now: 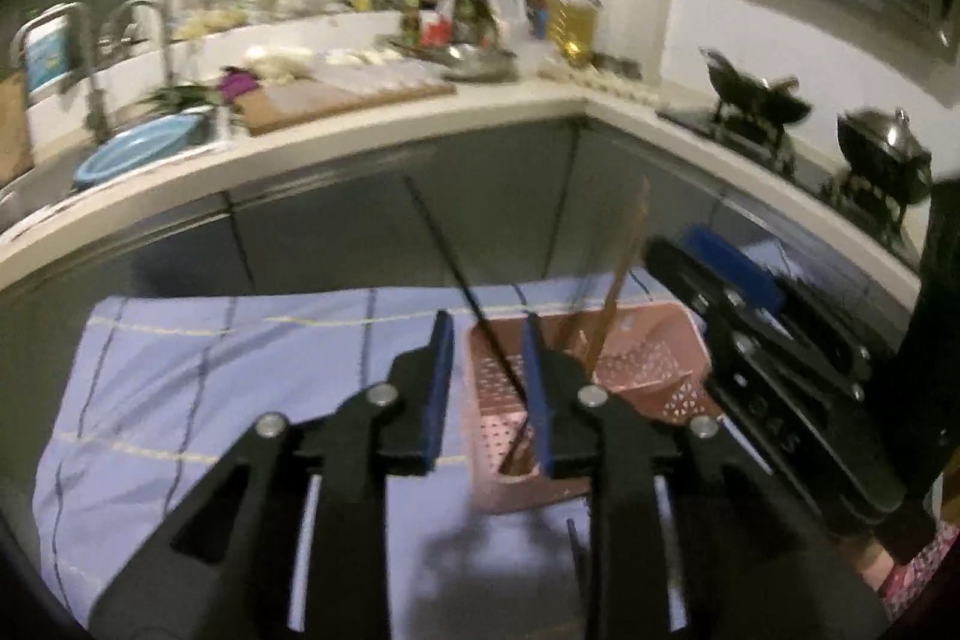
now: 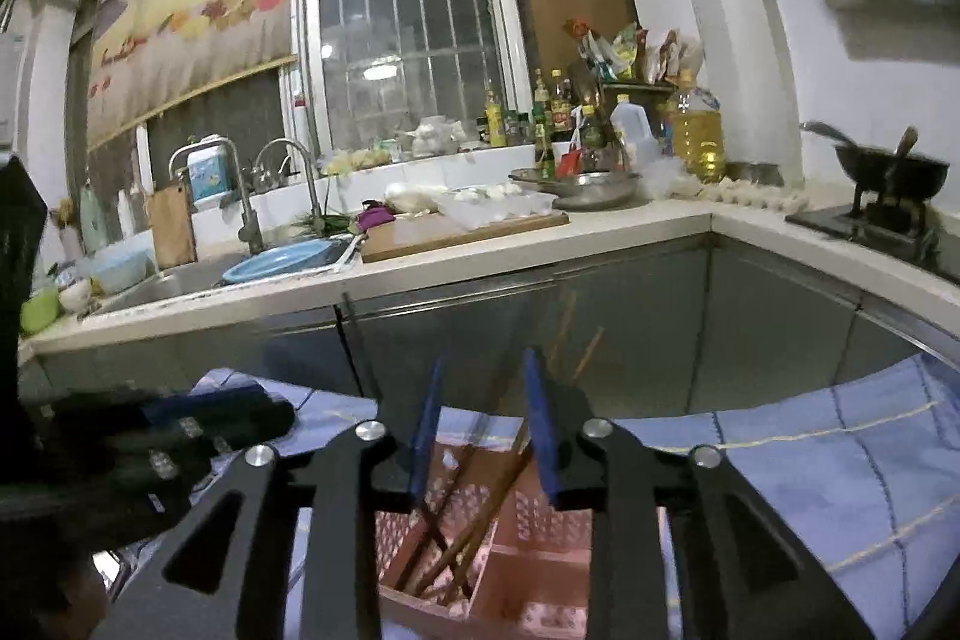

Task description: Organize utensils

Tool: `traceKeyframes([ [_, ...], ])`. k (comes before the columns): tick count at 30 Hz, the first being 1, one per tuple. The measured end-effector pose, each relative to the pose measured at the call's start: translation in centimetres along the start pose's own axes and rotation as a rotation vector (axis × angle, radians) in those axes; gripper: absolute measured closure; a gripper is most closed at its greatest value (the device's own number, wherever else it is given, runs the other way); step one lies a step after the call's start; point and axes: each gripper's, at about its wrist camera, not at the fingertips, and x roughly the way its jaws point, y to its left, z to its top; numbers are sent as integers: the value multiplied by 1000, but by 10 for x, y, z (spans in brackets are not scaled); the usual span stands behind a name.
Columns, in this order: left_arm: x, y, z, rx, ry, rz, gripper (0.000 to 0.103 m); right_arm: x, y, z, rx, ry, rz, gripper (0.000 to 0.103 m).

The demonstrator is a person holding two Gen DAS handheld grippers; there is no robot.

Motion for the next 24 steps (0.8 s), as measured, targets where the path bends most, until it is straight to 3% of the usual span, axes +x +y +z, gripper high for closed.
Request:
traceKeyframes([
  [8,-74,12,-33,-35,-47,13,81,-56,9,-12,7,38,-21,73],
  [16,-84,-6,-101,-37,91,-70,81,-97,22,-32,-34,96,-64,73],
  [24,-80,-18,-144,-45,198,-138,81,-118,30,-49,-52,148,-59,73],
])
